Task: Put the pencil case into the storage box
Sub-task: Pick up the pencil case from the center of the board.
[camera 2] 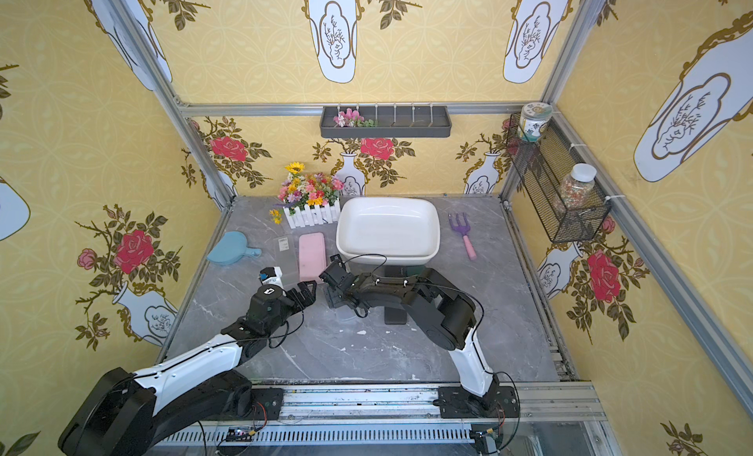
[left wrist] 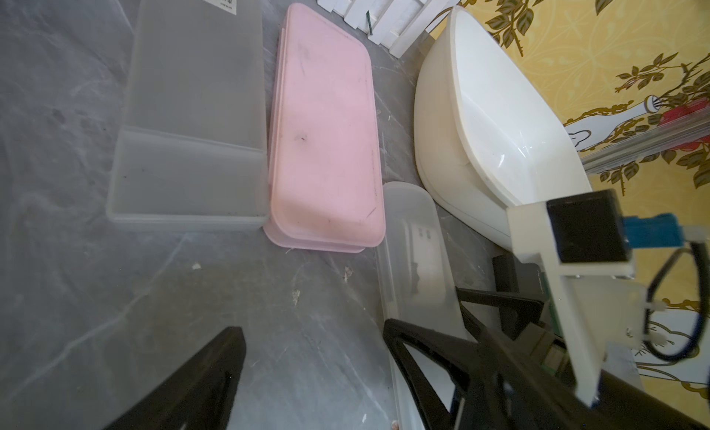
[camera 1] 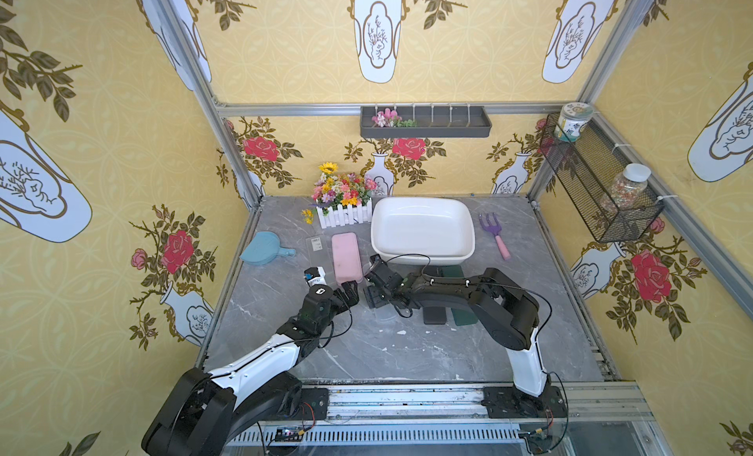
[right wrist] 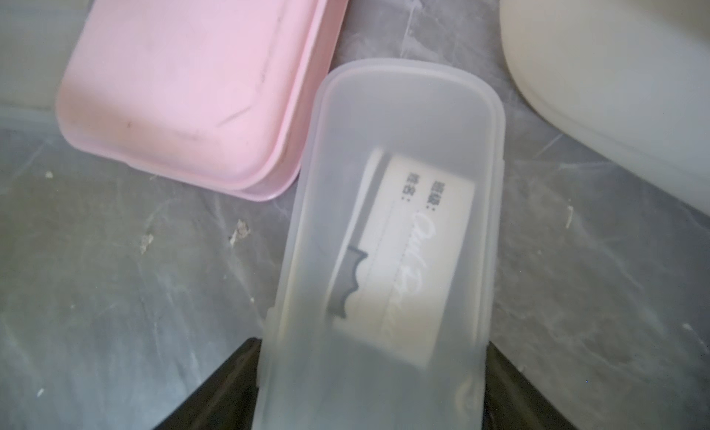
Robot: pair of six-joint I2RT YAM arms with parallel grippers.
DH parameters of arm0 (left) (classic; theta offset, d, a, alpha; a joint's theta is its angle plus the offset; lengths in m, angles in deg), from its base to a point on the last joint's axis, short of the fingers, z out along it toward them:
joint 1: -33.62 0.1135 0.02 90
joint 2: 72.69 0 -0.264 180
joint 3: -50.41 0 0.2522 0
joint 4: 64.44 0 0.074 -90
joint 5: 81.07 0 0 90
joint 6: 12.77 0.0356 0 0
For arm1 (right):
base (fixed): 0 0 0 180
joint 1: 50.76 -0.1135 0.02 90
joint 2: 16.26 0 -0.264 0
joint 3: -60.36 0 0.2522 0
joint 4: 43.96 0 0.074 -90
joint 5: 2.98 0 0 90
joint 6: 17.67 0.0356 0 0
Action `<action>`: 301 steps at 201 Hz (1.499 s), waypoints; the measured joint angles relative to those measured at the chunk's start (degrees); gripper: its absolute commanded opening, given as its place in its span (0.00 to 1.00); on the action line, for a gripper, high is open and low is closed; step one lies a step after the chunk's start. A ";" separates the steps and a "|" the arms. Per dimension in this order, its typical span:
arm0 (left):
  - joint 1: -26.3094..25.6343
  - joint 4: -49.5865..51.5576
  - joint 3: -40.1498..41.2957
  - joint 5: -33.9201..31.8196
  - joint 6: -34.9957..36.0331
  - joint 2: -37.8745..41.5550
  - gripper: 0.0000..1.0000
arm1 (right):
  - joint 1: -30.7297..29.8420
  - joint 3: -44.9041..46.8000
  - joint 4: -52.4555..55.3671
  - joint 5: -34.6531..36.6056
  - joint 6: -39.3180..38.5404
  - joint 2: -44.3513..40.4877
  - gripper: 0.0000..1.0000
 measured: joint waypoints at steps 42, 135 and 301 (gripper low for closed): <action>0.52 -0.04 0.46 0.02 0.35 -0.13 1.00 | -0.83 -0.96 5.01 0.07 -0.98 -0.85 0.79; 1.36 -0.09 1.68 0.02 0.39 0.59 1.00 | -1.07 -1.16 10.58 -0.02 -1.44 -2.89 0.78; 2.10 1.92 1.22 -1.29 0.61 3.78 1.00 | -1.03 -9.01 14.88 -0.20 -4.48 -5.22 0.79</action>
